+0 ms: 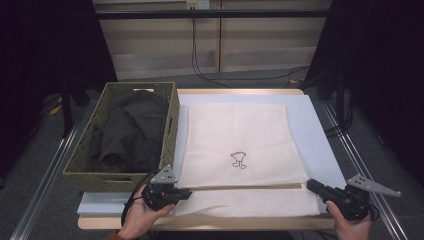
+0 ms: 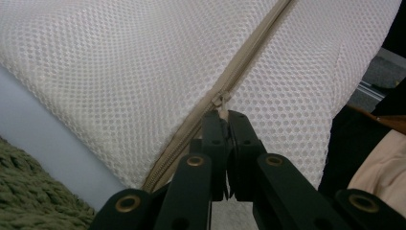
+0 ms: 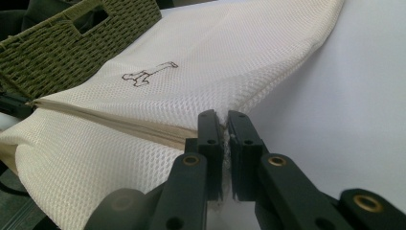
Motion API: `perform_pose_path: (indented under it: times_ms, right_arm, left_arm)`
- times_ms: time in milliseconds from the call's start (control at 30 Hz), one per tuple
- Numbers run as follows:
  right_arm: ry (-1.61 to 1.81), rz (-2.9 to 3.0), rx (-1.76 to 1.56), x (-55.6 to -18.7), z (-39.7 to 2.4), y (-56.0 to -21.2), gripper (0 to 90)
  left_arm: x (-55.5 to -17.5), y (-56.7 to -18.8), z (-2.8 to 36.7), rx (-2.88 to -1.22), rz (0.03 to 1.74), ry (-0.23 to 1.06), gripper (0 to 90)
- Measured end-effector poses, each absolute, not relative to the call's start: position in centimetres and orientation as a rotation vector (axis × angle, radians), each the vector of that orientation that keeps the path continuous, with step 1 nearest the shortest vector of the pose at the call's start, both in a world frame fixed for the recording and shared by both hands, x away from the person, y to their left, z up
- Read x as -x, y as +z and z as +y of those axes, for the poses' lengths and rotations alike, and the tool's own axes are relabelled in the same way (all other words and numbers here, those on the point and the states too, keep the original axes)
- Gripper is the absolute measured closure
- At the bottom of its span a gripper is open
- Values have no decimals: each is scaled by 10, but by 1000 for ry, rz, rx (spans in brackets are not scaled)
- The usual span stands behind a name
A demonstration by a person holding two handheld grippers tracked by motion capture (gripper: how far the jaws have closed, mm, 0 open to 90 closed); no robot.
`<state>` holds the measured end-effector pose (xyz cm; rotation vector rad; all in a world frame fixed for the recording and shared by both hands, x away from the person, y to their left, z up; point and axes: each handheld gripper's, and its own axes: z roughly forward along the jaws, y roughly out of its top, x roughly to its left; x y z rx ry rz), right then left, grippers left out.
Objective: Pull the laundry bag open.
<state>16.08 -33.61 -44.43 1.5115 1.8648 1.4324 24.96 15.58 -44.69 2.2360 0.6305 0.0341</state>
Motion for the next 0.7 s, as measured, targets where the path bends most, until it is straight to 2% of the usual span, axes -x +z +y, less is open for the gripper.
perform_pose_path:
  times_ms: [700]
  right_arm:
    - [1429,1858,-1522,-156,-340,-445,854]
  left_arm:
    - [-240,-446,180,-2213,675,59,873]
